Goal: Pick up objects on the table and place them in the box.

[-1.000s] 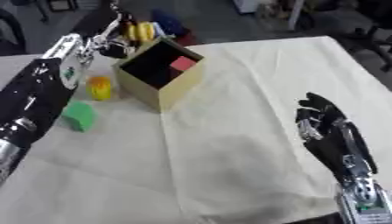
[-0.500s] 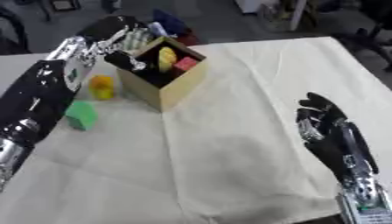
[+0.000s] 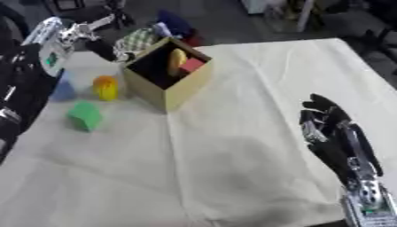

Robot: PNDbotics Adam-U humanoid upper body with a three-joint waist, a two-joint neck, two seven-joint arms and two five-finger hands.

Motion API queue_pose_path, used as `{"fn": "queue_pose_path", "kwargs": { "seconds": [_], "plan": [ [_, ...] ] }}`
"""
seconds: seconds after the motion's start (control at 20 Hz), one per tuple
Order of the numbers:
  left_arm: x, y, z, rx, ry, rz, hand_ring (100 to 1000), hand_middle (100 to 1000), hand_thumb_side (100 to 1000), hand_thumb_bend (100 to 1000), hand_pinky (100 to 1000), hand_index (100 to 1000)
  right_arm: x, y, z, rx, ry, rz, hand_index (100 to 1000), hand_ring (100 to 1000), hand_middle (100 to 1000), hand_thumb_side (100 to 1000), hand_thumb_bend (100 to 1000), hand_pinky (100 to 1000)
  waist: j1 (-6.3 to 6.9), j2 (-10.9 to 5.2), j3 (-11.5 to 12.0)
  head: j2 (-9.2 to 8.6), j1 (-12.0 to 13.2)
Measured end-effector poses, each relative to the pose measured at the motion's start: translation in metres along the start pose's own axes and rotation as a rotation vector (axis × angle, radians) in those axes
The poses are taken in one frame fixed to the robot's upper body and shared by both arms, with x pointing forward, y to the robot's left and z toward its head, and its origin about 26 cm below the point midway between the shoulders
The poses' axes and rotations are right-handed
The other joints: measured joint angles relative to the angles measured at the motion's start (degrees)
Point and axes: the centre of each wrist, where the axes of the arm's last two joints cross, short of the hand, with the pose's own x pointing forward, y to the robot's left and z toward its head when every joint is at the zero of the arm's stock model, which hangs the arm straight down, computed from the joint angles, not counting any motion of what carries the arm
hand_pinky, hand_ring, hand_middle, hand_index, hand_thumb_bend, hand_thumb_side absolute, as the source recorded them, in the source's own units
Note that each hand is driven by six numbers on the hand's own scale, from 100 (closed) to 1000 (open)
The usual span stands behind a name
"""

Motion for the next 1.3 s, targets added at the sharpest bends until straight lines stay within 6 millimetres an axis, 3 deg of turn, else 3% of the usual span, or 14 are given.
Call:
{"fn": "queue_pose_path", "kwargs": {
  "seconds": [0.35,0.8,0.85,1.0,1.05,1.1,1.15,1.3],
  "plan": [
    [-0.015,-0.025,-0.003,-0.202,0.092,-0.015,737,769,323,546,754,883,-0.001,0.000,0.000,0.000,0.003,0.000,898,801,781,451,100,784,0.00,0.00,0.06,0.00,-0.17],
    [-0.018,-0.049,-0.007,-0.270,0.177,-0.103,705,763,169,560,724,864,-0.001,0.000,0.000,-0.001,0.003,0.000,898,801,781,452,100,784,-0.01,0.06,-0.12,0.00,-0.15],
    [-0.018,-0.053,-0.008,-0.263,0.187,-0.111,668,730,114,529,693,838,-0.001,0.000,0.000,-0.001,0.003,0.000,898,801,781,452,100,784,-0.01,0.06,-0.12,0.00,-0.15],
    [-0.018,-0.066,-0.009,-0.213,0.207,-0.122,565,601,109,387,613,746,-0.001,0.000,0.000,-0.001,0.004,0.000,898,801,781,451,100,784,-0.01,0.06,-0.16,0.00,-0.15],
    [-0.019,-0.069,-0.009,-0.190,0.210,-0.122,522,601,109,387,571,746,-0.001,0.000,0.000,-0.001,0.003,0.000,898,801,781,477,100,784,-0.01,0.06,-0.16,0.00,-0.15],
    [-0.019,-0.072,-0.009,-0.169,0.211,-0.122,476,490,112,264,528,649,-0.001,0.000,0.000,-0.001,0.003,0.000,898,801,781,450,100,784,-0.01,0.06,-0.17,0.00,-0.15],
    [-0.019,-0.073,-0.009,-0.146,0.211,-0.121,454,464,119,216,502,622,-0.001,0.000,0.000,-0.002,0.003,0.000,898,801,781,451,100,784,-0.02,0.06,-0.17,0.00,-0.14],
    [-0.019,-0.069,-0.008,-0.081,0.187,-0.082,424,429,124,186,476,592,-0.001,0.000,0.000,-0.003,0.003,0.000,898,801,781,451,100,784,-0.02,0.06,-0.15,0.00,-0.08]
  ]
}}
